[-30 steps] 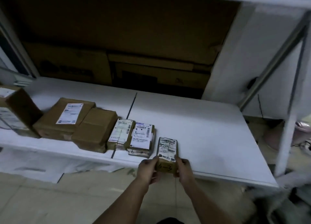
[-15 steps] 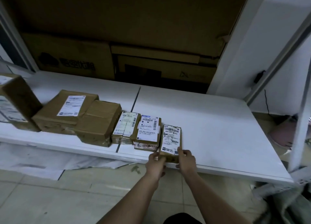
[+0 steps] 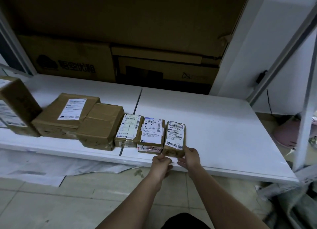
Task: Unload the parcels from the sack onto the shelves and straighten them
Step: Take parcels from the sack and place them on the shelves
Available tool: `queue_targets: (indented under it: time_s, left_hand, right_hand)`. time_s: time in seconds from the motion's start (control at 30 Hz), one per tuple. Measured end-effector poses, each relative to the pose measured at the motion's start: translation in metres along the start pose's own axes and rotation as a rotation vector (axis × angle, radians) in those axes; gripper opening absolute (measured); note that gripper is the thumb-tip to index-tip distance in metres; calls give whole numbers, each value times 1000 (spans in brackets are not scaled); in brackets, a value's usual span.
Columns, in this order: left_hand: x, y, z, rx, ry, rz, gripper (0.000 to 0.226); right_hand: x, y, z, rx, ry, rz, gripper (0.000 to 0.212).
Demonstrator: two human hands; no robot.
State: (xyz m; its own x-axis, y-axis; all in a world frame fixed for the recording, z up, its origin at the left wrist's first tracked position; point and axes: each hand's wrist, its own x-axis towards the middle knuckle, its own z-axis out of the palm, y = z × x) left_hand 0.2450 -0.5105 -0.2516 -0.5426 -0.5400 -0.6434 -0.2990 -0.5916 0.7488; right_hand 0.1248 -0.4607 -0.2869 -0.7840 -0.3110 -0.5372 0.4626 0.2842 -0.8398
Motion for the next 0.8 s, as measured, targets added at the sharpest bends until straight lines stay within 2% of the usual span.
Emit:
queue_targets:
  time_s: [0.07, 0.13, 0.17, 0.4, 0.6, 0.7, 0.8]
  left_hand:
    - [0, -2, -2, 37, -14, -3, 22]
    - [-1, -3, -3, 88, -22, -12, 15]
    - [-3, -2, -3, 113, -25, -20, 7]
    - [-5, -17, 22, 300, -119, -57, 10]
    - [-18, -52, 80, 464, -286, -82, 16]
    - [-31, -75, 117, 543, -374, -94, 16]
    - [-41, -94, 152, 583, -448, -93, 17]
  right_hand:
    - [0, 0, -1, 4, 4, -2, 29]
    - [-3, 0, -4, 25, 25, 0, 30]
    - [-5, 0, -6, 36, 39, 3, 28]
    - [-22, 4, -64, -83, 156, -82, 14]
    - [-48, 18, -173, -446, 262, -130, 13]
    - [-65, 29, -240, -603, 274, -7, 15]
    - [-78, 49, -298, -813, 357, 120, 26]
